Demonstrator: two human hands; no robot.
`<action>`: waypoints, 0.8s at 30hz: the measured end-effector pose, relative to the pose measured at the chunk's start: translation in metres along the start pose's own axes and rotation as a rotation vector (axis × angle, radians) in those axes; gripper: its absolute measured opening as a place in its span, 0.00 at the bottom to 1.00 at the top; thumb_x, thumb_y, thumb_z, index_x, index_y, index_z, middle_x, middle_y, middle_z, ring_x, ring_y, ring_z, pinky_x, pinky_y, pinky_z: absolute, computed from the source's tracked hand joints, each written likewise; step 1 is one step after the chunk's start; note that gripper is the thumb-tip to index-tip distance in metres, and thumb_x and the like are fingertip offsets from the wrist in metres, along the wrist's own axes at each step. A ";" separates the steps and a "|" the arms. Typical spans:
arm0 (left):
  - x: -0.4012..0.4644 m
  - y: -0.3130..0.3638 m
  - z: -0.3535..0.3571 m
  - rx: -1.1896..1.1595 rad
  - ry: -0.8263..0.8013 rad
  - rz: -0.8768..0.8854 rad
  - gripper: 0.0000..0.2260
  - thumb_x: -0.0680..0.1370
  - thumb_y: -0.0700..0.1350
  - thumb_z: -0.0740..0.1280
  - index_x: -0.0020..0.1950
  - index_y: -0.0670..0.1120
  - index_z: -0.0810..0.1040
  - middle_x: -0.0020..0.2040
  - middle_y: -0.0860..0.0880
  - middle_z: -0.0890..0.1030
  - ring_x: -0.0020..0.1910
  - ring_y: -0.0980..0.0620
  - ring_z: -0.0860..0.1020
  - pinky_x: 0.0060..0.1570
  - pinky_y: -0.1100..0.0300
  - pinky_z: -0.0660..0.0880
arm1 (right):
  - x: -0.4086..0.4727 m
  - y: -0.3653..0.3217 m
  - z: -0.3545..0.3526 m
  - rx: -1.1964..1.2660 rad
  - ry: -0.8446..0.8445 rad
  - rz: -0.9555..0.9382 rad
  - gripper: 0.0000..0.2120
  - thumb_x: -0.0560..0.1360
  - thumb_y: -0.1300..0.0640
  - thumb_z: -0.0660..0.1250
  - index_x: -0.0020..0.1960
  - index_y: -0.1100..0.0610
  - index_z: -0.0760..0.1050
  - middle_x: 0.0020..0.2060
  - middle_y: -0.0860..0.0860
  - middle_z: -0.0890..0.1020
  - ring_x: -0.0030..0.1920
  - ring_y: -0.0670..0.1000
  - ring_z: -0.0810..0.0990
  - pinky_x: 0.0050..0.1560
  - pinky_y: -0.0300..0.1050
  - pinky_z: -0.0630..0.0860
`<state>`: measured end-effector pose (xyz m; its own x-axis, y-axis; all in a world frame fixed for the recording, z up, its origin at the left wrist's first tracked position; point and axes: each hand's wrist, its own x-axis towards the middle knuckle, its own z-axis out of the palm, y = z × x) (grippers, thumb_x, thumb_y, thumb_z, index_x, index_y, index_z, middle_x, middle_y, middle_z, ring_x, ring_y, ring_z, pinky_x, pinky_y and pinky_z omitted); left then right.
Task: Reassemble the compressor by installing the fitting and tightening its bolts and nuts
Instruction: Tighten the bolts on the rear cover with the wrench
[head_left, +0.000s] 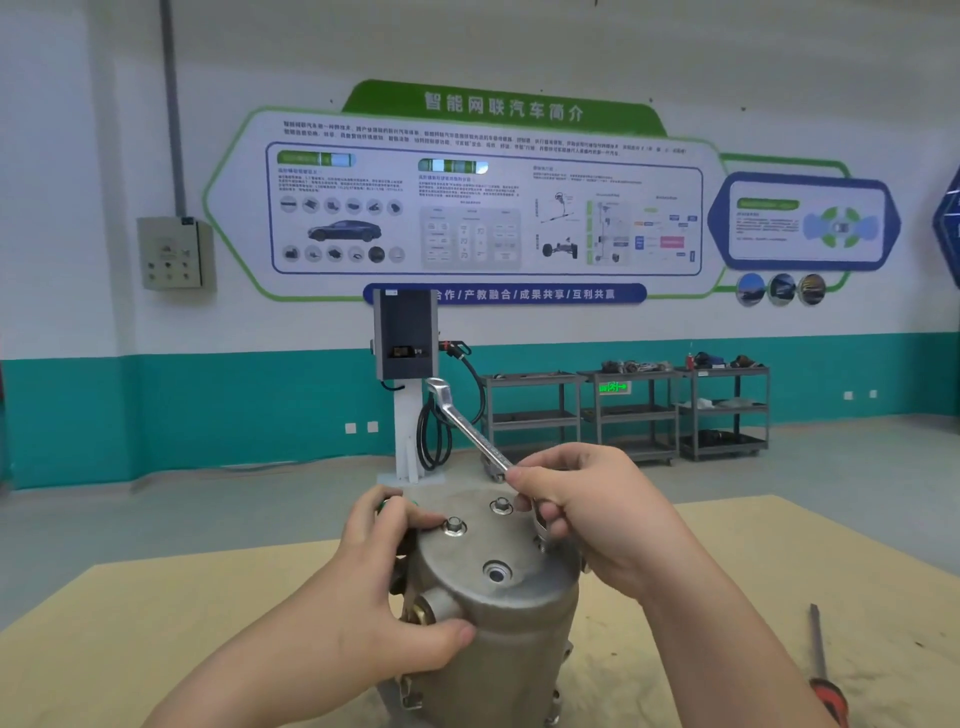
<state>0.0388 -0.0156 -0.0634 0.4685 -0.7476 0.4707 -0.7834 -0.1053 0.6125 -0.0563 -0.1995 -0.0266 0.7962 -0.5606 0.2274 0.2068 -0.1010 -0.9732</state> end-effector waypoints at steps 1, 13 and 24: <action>0.000 0.000 0.000 0.003 -0.003 -0.007 0.33 0.56 0.67 0.69 0.58 0.62 0.65 0.56 0.79 0.50 0.56 0.74 0.68 0.48 0.82 0.64 | 0.001 0.000 -0.003 0.078 -0.027 0.042 0.04 0.74 0.67 0.71 0.47 0.67 0.78 0.26 0.54 0.78 0.21 0.43 0.68 0.21 0.32 0.66; -0.006 -0.007 -0.017 0.054 -0.098 -0.088 0.33 0.57 0.67 0.71 0.57 0.68 0.62 0.57 0.74 0.56 0.57 0.74 0.67 0.49 0.80 0.66 | 0.023 0.018 -0.061 0.733 -0.210 0.335 0.15 0.64 0.70 0.74 0.50 0.64 0.78 0.32 0.54 0.81 0.19 0.42 0.69 0.16 0.32 0.66; -0.009 -0.010 -0.021 0.089 -0.127 -0.154 0.38 0.56 0.67 0.72 0.60 0.71 0.56 0.60 0.71 0.54 0.58 0.77 0.67 0.48 0.81 0.67 | -0.007 0.038 -0.090 0.592 -0.891 -0.311 0.07 0.79 0.68 0.59 0.50 0.62 0.76 0.46 0.60 0.80 0.40 0.56 0.81 0.34 0.38 0.74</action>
<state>0.0509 0.0061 -0.0603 0.5347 -0.7942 0.2886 -0.7423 -0.2782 0.6095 -0.1055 -0.2736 -0.0684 0.7366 0.2358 0.6338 0.5176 0.4065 -0.7528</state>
